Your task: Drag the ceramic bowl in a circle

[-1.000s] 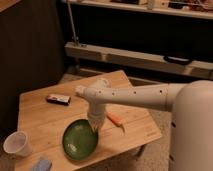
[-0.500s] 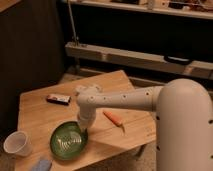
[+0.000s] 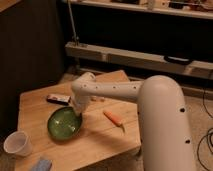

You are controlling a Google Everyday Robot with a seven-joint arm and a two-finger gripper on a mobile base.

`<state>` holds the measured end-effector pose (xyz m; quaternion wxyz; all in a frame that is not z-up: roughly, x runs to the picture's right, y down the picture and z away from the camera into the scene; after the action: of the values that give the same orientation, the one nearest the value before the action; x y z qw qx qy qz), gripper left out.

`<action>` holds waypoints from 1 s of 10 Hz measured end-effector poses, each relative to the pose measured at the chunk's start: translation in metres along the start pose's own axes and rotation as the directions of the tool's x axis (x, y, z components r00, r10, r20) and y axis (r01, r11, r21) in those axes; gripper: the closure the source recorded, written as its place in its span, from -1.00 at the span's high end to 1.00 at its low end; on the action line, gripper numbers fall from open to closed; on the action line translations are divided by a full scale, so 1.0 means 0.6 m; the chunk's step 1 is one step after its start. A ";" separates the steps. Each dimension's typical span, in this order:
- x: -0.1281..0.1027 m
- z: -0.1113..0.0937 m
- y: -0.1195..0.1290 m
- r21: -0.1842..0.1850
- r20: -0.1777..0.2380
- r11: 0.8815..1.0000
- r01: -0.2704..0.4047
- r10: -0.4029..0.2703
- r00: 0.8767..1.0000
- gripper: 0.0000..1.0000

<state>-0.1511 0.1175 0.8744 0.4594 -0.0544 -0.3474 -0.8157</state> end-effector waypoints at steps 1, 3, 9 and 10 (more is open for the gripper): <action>0.012 -0.007 0.027 -0.022 -0.006 1.000 -0.006 0.006 1.000 -0.65; 0.019 -0.035 0.082 -0.069 -0.021 0.997 -0.034 0.032 0.999 -0.65; -0.159 -0.126 0.166 -0.186 0.071 0.976 -0.109 0.124 0.990 -0.65; -0.194 -0.137 0.163 -0.184 0.097 0.975 -0.121 0.141 0.985 -0.65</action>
<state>0.0114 0.1168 0.8157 0.4857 -0.1627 -0.2935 -0.8071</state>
